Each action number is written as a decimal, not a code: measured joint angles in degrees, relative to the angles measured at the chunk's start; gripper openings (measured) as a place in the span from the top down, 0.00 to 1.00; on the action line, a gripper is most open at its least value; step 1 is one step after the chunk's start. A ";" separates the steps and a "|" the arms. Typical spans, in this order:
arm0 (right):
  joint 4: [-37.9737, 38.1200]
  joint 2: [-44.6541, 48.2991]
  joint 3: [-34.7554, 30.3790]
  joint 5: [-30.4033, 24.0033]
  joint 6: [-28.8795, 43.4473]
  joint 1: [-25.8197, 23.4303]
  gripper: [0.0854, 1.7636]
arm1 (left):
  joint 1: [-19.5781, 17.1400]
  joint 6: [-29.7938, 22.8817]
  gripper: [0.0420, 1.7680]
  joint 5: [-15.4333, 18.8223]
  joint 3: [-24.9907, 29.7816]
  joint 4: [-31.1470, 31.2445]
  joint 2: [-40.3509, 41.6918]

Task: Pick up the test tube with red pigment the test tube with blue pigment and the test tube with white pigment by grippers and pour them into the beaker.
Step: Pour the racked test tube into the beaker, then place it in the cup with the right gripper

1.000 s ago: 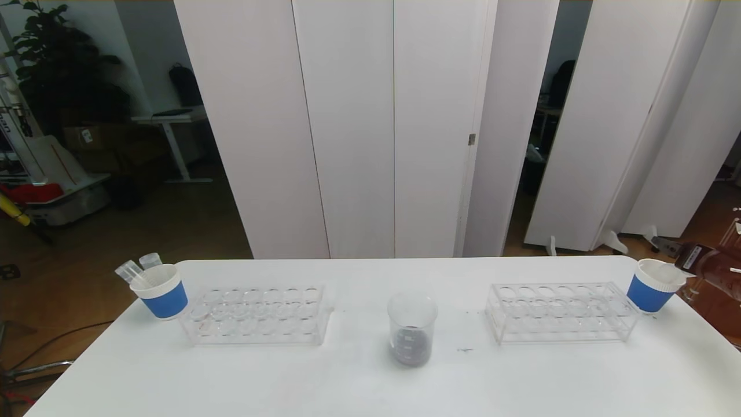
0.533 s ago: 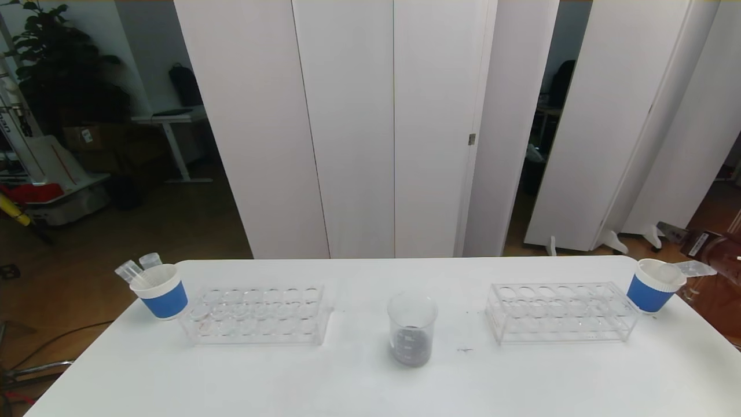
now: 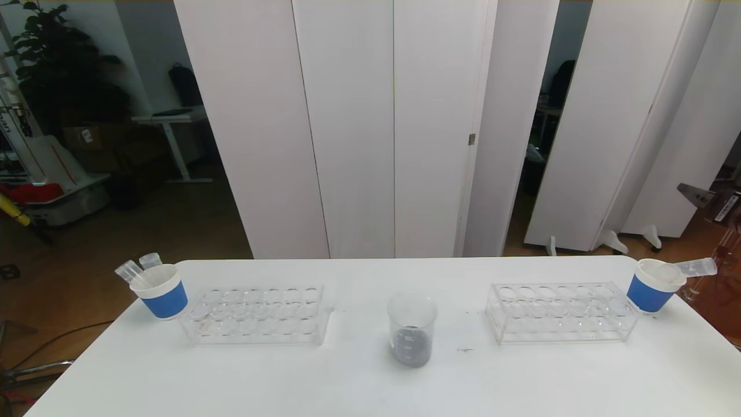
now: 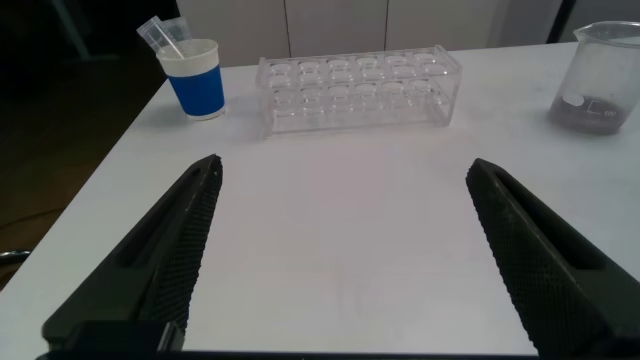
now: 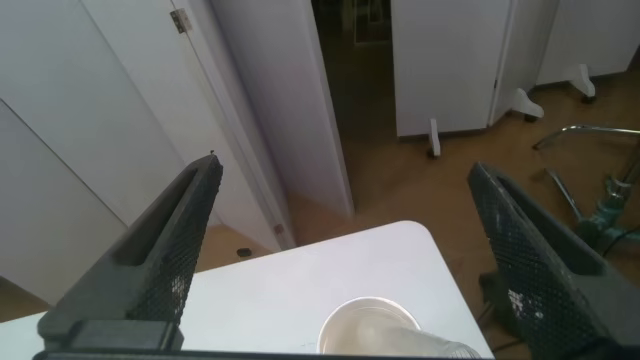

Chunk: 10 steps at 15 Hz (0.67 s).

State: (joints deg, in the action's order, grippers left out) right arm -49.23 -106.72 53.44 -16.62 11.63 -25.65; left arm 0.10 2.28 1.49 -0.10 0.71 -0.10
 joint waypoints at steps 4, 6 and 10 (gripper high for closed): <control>9.75 10.46 1.79 -3.33 -0.83 0.32 0.01 | 0.00 0.00 0.01 -0.01 0.00 0.00 0.00; 14.23 16.31 2.40 -5.10 -1.18 0.40 0.01 | 0.00 0.00 0.01 -0.01 0.00 0.00 0.00; 27.95 28.36 4.18 -6.45 -1.74 2.41 0.01 | 0.00 0.00 0.01 0.00 0.00 0.00 0.00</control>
State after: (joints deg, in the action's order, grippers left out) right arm -21.27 -78.36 57.62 -23.06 9.89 -23.24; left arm 0.10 2.28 1.49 -0.10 0.71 -0.10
